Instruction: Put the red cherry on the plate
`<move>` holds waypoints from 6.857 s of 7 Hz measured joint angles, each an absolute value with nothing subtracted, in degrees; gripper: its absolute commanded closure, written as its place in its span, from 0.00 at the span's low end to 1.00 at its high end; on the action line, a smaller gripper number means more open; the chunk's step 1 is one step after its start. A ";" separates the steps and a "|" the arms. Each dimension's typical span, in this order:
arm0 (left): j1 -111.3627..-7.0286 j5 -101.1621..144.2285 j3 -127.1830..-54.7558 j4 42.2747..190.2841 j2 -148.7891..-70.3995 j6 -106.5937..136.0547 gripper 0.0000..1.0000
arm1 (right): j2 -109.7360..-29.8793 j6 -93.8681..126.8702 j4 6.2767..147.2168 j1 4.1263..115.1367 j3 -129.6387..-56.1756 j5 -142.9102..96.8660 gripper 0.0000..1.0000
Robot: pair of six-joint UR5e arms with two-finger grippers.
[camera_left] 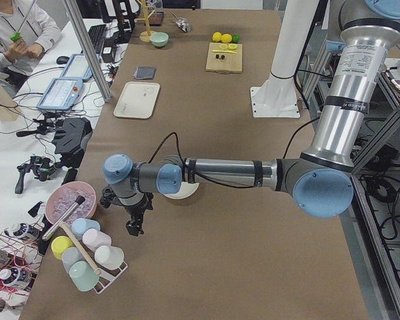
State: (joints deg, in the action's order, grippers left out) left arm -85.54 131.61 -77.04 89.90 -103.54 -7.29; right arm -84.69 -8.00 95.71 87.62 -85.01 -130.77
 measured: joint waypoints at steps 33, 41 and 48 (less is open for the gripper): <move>-63.25 146.91 -81.69 105.67 -113.61 53.10 1.00 | -82.13 -6.92 96.94 83.89 -84.52 -132.31 0.00; -35.75 123.18 -85.93 106.09 -129.45 91.26 1.00 | -81.33 -5.80 97.30 82.46 -84.20 -132.56 0.00; -40.03 122.21 -87.85 105.73 -125.50 84.85 0.02 | -81.30 -5.55 97.35 81.87 -84.77 -133.01 0.00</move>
